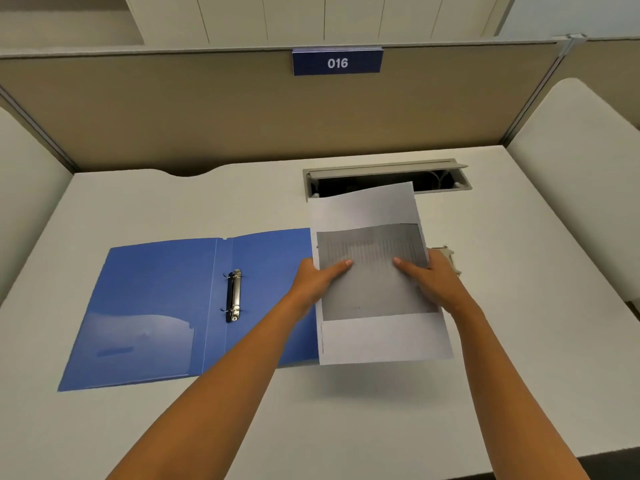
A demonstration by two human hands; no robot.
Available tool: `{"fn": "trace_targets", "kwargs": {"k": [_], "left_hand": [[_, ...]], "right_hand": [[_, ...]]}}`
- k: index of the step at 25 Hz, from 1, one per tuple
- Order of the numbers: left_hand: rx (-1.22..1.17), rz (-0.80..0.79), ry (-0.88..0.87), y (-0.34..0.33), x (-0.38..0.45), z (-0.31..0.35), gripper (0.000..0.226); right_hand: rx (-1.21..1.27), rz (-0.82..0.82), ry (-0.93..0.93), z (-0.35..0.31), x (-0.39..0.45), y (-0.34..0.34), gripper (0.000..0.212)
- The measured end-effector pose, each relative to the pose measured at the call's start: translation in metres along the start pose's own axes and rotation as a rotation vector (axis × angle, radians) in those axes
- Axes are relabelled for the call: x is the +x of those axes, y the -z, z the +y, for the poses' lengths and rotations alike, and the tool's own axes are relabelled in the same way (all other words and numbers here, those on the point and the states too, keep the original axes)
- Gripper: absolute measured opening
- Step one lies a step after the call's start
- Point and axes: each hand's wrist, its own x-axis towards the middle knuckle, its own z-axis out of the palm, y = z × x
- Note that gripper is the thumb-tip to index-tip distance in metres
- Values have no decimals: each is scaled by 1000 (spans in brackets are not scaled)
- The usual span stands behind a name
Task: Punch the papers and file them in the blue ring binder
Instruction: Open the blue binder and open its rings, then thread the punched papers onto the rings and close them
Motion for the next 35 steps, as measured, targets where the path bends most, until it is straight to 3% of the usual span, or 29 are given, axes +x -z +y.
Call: {"fn": "trace_targets", "kwargs": {"k": [6, 11, 13, 16, 21, 29, 35], "left_hand": [[14, 246, -35, 65, -12, -20, 22], [222, 717, -143, 121, -28, -55, 33], [383, 804, -120, 144, -35, -74, 50], [600, 681, -66, 171, -38, -99, 79], [882, 459, -43, 189, -33, -118, 83], [1026, 386, 55, 191, -27, -115, 85], [1107, 384, 36, 191, -33, -115, 83]], "right_hand": [[-122, -71, 23, -25, 13, -63, 19], [-205, -119, 3, -44, 23, -112, 29], [-234, -122, -12, -50, 27, -129, 37], [-254, -125, -30, -58, 33, -147, 41], [-292, -127, -60, -68, 40, -168, 42], [-353, -129, -71, -75, 47, -182, 43], [-431, -161, -93, -84, 55, -188, 43]]}}
